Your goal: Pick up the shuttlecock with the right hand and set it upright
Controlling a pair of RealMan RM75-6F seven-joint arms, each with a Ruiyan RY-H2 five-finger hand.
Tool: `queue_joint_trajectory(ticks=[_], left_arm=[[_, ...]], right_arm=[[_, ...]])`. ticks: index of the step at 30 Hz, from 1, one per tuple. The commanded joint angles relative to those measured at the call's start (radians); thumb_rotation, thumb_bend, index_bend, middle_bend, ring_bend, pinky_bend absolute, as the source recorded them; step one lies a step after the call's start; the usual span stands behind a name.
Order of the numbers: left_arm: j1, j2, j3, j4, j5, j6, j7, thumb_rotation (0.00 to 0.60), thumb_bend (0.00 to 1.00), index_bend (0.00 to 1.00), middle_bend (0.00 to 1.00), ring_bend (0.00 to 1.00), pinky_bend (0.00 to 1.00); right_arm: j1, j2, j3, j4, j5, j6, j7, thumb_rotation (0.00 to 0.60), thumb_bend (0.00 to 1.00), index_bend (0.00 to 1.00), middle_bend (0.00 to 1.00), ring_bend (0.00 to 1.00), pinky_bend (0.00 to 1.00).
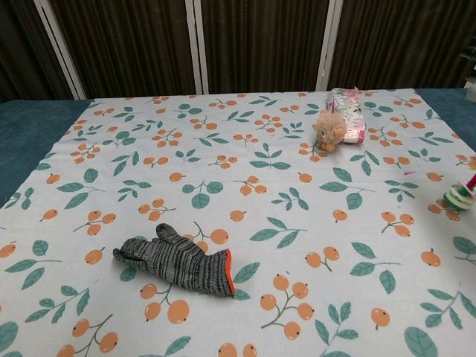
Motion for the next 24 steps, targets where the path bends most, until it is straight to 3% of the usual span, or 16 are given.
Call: queue_joint_trajectory(ticks=[1,24], left_arm=[[0.000,0.000,0.000,0.000,0.000,0.000,0.000,0.524,0.21,0.12,0.00,0.00,0.00],[0.000,0.000,0.000,0.001,0.001,0.000,0.000,0.529,0.21,0.12,0.00,0.00,0.00]], right_arm=[[0.000,-0.003,-0.002,0.008,0.002,0.000,-0.003,0.600,0.42,0.62,0.33,0.07,0.00],[-0.007,-0.021,-0.007,0.028,0.032,0.015,-0.018,0.600,0.42,0.63,0.33,0.07,0.00]])
